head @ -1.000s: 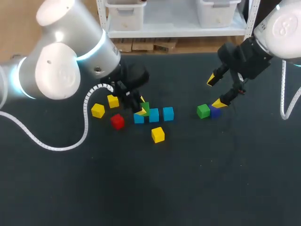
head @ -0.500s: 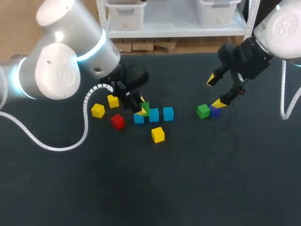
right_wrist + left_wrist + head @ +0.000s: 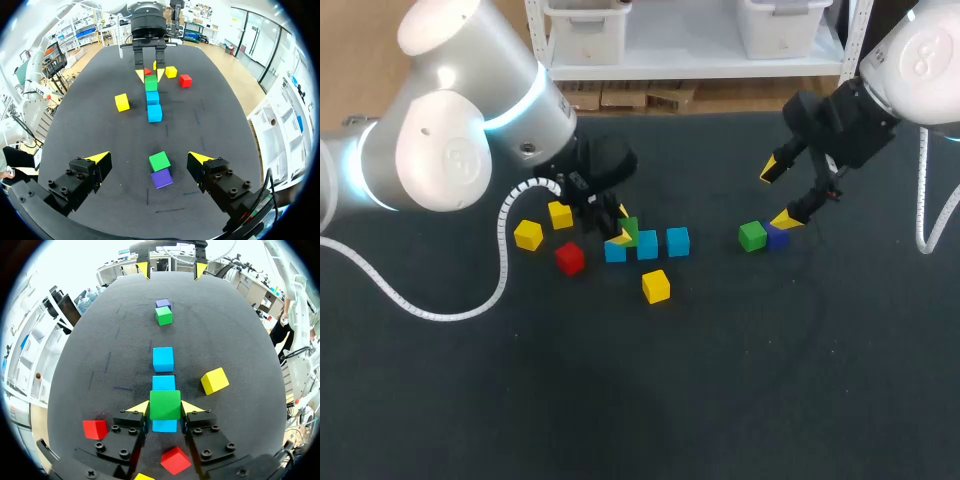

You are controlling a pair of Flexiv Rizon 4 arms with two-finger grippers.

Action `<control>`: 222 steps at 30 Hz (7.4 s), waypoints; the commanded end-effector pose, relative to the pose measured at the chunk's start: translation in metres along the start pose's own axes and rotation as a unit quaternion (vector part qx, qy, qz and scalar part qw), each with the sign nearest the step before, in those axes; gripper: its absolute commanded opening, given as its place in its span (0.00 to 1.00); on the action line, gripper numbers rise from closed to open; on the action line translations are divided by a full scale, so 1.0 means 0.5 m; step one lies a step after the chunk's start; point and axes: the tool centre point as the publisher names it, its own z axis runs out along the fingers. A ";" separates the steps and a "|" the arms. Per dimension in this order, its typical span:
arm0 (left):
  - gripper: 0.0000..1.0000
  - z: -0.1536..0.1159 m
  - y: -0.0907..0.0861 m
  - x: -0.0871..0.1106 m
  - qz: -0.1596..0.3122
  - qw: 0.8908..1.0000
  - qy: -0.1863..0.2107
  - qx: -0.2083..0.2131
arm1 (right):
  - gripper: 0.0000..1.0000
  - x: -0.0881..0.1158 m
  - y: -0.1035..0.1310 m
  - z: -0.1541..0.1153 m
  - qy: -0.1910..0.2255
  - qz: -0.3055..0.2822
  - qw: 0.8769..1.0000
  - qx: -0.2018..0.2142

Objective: Place the blue cubes, place green cubes on the blue cubes, place the yellow cubes on the green cubes, then place the red cubes on the yellow cubes, and place purple cube on the red cubes.

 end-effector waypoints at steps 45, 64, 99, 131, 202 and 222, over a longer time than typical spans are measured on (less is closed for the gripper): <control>1.00 -0.007 0.011 0.001 0.003 1.000 0.001 0.005 | 1.00 0.001 -0.001 0.000 -0.001 0.000 1.000 0.000; 1.00 -0.135 -0.061 0.056 -0.030 0.999 0.004 -0.032 | 1.00 0.001 -0.001 0.000 -0.001 0.000 1.000 0.000; 1.00 -0.195 -0.151 0.166 -0.050 0.997 -0.063 -0.020 | 1.00 0.021 -0.029 0.048 0.042 -0.108 0.993 0.016; 1.00 -0.195 -0.151 0.166 -0.050 0.997 -0.063 -0.020 | 1.00 0.061 -0.071 0.160 0.007 -0.139 0.989 -0.054; 1.00 -0.195 -0.151 0.166 -0.050 0.997 -0.063 -0.020 | 1.00 0.049 -0.030 0.169 0.007 -0.085 0.993 -0.081; 1.00 -0.195 -0.151 0.166 -0.050 0.997 -0.063 -0.020 | 0.42 0.046 -0.020 0.174 0.014 -0.084 0.993 -0.080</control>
